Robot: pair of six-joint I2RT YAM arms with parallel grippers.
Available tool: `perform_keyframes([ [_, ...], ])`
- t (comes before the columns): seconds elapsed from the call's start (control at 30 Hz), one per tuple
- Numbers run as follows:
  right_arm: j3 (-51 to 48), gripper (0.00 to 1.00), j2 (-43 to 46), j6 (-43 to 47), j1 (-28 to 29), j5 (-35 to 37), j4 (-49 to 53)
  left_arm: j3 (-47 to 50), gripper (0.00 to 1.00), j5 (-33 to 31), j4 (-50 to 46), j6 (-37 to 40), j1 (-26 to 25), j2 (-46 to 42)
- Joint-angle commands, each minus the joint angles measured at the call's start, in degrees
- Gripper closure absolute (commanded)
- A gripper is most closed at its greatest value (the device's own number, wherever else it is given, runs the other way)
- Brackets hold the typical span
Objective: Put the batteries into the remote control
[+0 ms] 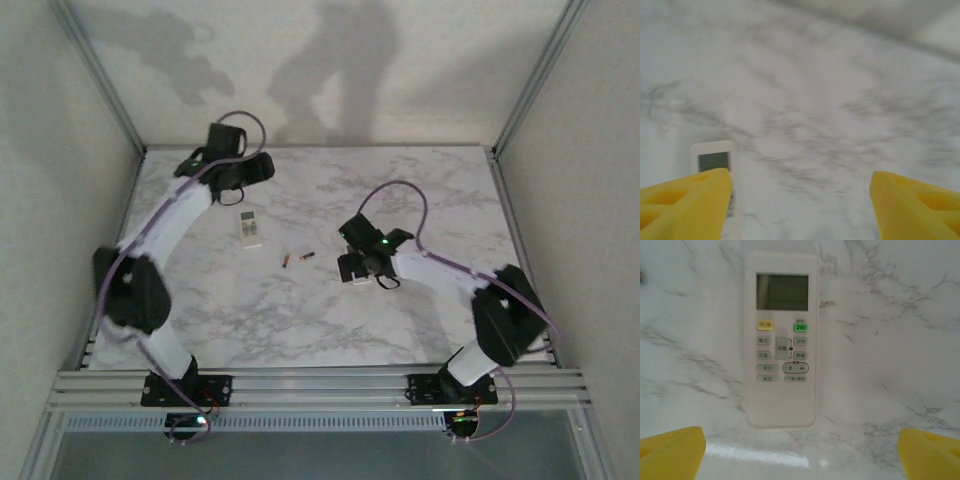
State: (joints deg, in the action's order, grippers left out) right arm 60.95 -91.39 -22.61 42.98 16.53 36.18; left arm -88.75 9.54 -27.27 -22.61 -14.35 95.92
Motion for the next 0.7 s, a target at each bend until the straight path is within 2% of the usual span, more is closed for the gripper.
perform_keyframes([
  [0.0,3.9,0.01,-5.1,5.4,-1.3,0.8,3.5,7.4,0.26,6.2,8.3,-3.2,-0.5,-10.0],
  [0.1,6.2,0.02,-9.7,6.4,-2.1,-0.9,2.0,14.7,0.23,7.2,10.4,-4.3,-0.4,-17.0],
  [0.2,8.0,0.08,-13.3,6.4,-3.0,-2.1,2.0,22.0,0.20,10.1,13.5,-5.5,-0.4,-23.1],
  [0.27,7.5,0.15,-14.5,7.1,-3.3,-5.1,0.5,26.1,0.19,13.0,15.7,-6.8,-0.4,-26.5],
  [0.33,7.3,0.26,-15.5,7.0,-3.5,-8.4,-0.9,29.1,0.17,15.2,17.8,-8.3,-0.4,-28.7],
  [0.43,6.5,0.41,-16.4,6.4,-3.5,-10.9,-1.9,32.6,0.15,19.4,21.8,-11.1,-0.3,-30.8],
  [0.57,4.6,0.49,-15.1,6.3,-3.6,-12.9,-4.0,35.9,0.12,25.5,27.0,-15.1,-0.4,-31.3],
  [0.67,3.3,0.55,-11.9,6.1,-3.7,-12.8,-4.9,36.6,0.12,26.9,27.7,-17.2,-0.4,-30.7],
])
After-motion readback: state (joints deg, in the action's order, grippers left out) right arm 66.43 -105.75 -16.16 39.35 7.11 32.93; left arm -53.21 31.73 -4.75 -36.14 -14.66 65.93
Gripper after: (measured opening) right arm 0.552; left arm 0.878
